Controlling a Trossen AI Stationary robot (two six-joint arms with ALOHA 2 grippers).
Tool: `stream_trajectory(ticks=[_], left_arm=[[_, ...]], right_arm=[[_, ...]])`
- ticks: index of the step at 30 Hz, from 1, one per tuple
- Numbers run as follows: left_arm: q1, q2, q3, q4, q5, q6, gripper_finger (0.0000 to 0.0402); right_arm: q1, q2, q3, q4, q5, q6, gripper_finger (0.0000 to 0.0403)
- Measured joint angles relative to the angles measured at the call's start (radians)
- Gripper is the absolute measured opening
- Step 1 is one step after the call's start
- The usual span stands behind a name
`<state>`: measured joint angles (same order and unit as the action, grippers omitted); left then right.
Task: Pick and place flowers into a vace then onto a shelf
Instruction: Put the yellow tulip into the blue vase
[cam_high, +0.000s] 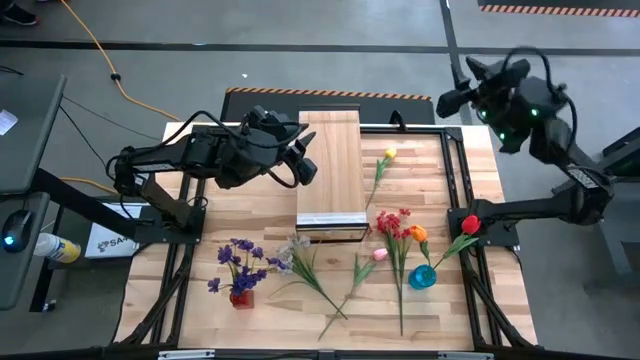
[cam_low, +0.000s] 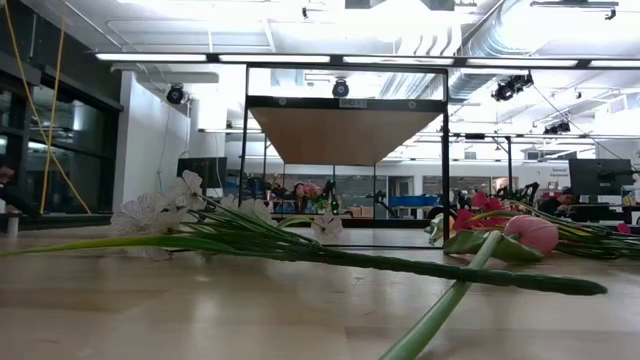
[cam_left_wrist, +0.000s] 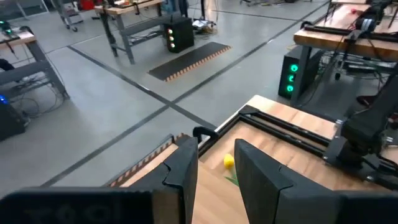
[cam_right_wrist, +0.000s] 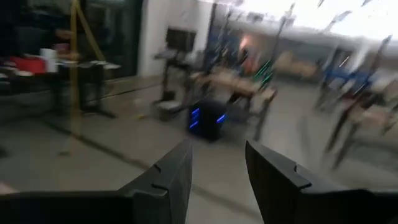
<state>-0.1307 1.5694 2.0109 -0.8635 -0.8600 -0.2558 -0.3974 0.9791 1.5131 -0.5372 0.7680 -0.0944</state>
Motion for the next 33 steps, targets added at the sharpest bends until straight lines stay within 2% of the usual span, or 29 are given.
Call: stream_trajectory(ticks=[6,12,16,21,25,33], left_arm=[[0.000,-0.015,0.000,-0.067,-0.026,-0.007,0.0138],[0.000,-0.028,0.000,-0.114,-0.032,-0.030,0.0138],[0.000,-0.034,0.000,-0.147,-0.046,-0.048,0.0138],[0.000,-0.035,0.000,-0.172,-0.050,-0.067,0.0138],[0.000,-0.035,0.000,-0.205,-0.052,-0.067,0.0138],[0.000,-0.035,0.000,-0.279,-0.107,-0.067,0.0138]], right_arm=[[-0.228,0.107,0.102,-0.203,-0.297,0.254,0.0142],[-0.421,0.212,0.100,-0.251,-0.610,0.390,0.0142],[-0.492,0.282,0.100,-0.252,-0.728,0.461,0.0142],[-0.528,0.355,0.100,-0.280,-0.882,0.585,0.0142],[-0.528,0.399,0.100,-0.378,-0.940,0.596,0.0143],[-0.527,0.437,0.100,-0.592,-0.880,0.645,0.0142]])
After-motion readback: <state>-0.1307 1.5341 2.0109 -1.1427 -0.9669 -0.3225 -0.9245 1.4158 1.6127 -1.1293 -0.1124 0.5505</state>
